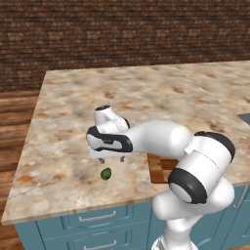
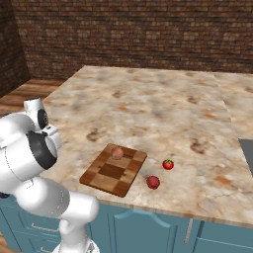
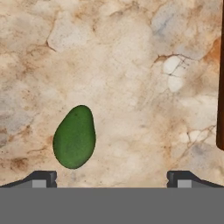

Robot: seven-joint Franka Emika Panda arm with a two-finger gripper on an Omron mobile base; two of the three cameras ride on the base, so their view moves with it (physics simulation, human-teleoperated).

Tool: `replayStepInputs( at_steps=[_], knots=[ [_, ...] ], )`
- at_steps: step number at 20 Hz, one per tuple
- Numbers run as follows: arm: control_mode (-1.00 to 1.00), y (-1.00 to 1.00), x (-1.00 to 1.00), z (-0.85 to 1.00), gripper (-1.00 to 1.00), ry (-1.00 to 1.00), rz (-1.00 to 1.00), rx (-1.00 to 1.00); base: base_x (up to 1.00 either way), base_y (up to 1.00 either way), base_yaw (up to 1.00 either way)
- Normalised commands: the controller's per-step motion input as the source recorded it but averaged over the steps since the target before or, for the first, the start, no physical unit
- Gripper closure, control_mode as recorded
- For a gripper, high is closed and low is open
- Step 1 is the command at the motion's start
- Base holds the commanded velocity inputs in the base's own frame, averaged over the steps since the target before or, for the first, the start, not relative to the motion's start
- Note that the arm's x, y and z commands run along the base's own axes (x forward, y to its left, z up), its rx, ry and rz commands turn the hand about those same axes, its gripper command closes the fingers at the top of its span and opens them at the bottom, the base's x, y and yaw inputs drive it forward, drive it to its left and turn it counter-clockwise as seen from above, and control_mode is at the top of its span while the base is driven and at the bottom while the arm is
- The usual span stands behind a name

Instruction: Place the avocado, onion, tomato, and bell pepper on the cutting board.

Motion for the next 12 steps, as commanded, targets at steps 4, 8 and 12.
replayStepInputs(
  at_steps=[4,8,12],
  knots=[
    [-1.00,0.25,0.02,-0.12,-1.00,0.02,0.00,0.00,0.00,0.00,0.00],
    [-1.00,0.18,0.09,-0.12,-1.00,0.02,0.00,0.00,0.00,0.00,0.00],
    [-1.00,0.13,0.16,-0.14,-1.00,0.01,0.00,0.00,0.00,0.00,0.00]
  ],
)
